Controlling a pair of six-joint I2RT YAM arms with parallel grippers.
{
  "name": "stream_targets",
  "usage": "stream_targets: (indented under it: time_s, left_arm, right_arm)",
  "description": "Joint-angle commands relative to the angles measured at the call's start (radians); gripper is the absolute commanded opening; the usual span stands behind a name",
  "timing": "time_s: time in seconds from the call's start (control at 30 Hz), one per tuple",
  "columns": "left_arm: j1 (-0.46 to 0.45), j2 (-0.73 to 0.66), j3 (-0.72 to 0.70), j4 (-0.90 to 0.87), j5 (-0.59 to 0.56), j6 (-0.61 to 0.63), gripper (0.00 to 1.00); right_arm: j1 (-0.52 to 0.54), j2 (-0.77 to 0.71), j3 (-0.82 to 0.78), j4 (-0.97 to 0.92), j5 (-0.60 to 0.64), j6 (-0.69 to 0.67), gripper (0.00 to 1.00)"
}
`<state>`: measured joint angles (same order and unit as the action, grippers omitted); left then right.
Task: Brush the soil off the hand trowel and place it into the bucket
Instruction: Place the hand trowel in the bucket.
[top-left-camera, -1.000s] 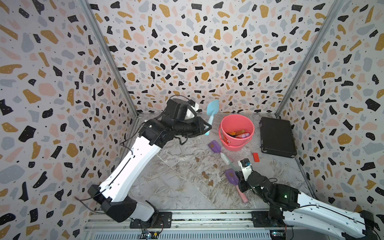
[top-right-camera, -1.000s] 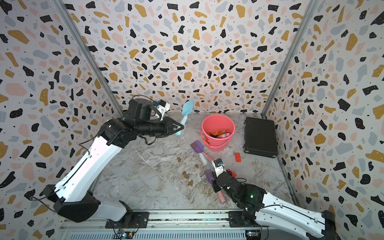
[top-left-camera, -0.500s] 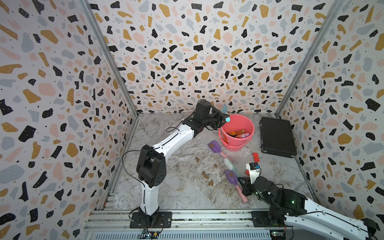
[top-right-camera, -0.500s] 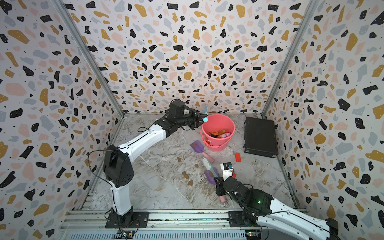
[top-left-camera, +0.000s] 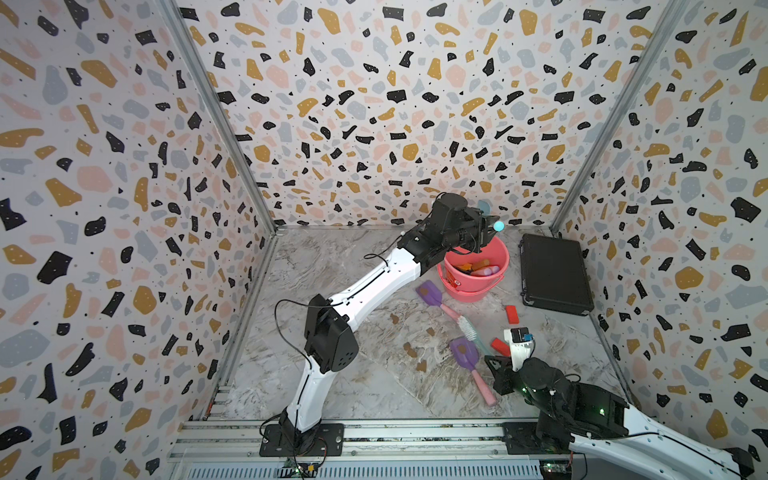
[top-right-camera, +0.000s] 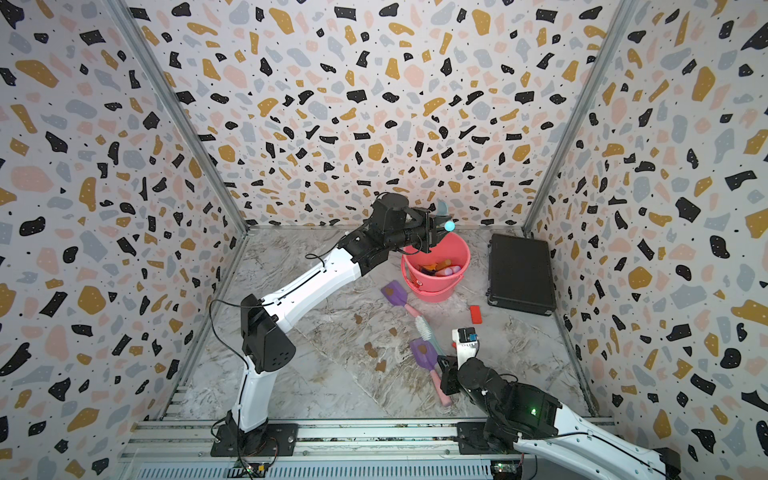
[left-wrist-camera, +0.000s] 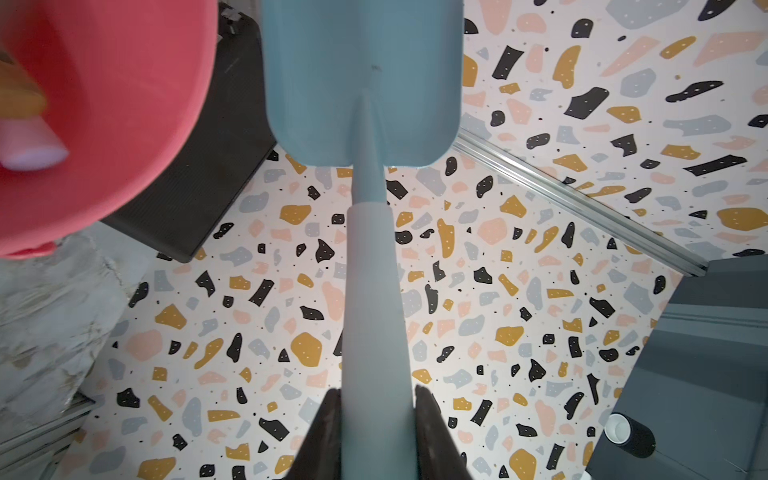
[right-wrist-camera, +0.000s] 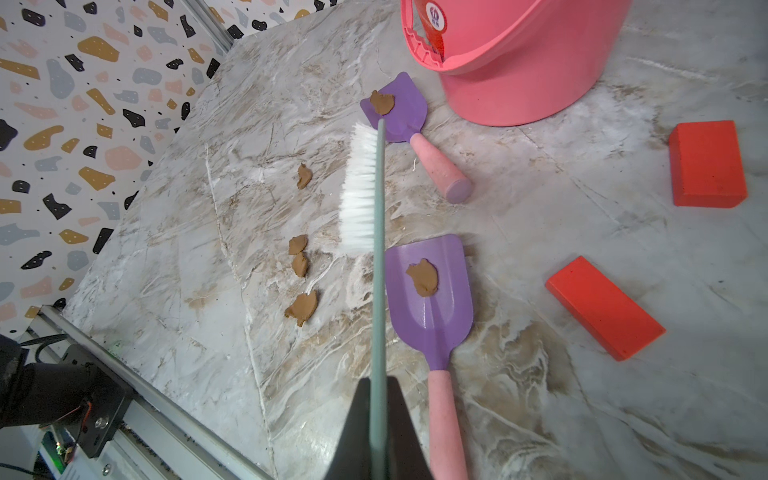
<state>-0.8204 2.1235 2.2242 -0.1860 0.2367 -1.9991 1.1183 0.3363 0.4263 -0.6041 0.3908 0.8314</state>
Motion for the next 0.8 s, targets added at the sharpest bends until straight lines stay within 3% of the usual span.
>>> stream_targets:
  time_s: [0.0, 0.37, 0.77]
  left_arm:
    - [-0.016, 0.033, 0.031, -0.073, -0.036, -0.043, 0.00]
    - [-0.027, 0.062, -0.120, -0.050, 0.040, -0.101, 0.00]
    - [-0.028, 0.145, -0.061, -0.141, 0.033, -0.179, 0.00]
  right_arm:
    - [0.000, -0.001, 0.022, -0.033, 0.022, 0.004, 0.00]
    - [0.000, 0.003, 0.029, -0.052, 0.013, 0.012, 0.00]
    - [0.000, 0.015, 0.055, -0.069, 0.004, 0.019, 0.00]
